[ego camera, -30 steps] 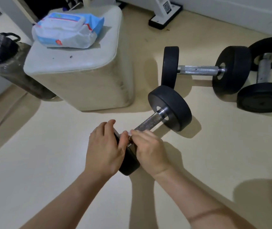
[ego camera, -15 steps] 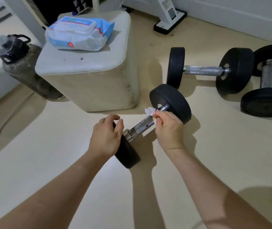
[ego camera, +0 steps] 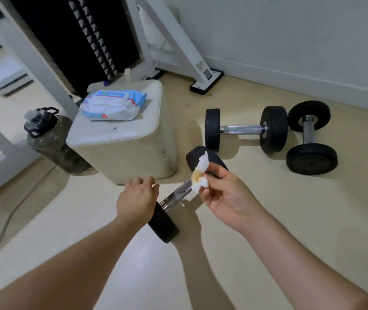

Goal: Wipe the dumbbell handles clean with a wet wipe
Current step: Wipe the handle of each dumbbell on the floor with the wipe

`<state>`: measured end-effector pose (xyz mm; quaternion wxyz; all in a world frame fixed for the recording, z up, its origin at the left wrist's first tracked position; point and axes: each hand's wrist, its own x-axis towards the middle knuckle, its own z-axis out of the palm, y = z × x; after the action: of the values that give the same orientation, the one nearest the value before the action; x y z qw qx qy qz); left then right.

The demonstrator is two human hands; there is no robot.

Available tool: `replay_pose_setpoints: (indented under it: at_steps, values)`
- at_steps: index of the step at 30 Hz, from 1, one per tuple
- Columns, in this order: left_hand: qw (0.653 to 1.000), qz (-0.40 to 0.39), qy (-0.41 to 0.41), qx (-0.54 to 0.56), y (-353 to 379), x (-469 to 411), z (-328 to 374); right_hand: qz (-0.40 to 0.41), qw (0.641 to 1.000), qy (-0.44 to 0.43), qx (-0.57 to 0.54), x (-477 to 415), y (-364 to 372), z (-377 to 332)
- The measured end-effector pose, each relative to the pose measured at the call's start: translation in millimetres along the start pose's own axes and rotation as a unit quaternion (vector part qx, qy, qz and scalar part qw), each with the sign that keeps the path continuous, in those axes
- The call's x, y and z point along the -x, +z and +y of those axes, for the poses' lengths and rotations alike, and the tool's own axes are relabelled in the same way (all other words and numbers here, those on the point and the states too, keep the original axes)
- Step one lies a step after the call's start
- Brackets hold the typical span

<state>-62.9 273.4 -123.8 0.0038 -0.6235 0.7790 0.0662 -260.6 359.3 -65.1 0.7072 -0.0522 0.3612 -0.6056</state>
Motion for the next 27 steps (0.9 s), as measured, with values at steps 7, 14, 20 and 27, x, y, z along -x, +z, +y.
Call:
replay_pose_setpoints:
  at_steps: [7, 14, 20, 27]
  values:
    - [0.828, -0.285, 0.068, 0.478, -110, 17, 92, 0.014, 0.997, -0.06, 0.046, 57, 1, -52]
    - [0.777, -0.292, 0.172, 0.53, -163, 50, 160, 0.002, 0.964, -0.171, 0.202, 111, 4, -100]
    - [0.783, -0.271, 0.16, 0.536, -174, 55, 165, 0.045, 0.932, -0.147, 0.329, 128, 7, -120]
    - [0.781, -0.213, 0.154, 0.566, -178, 58, 162, 0.013, 0.937, -0.134, 0.323, 118, 14, -121]
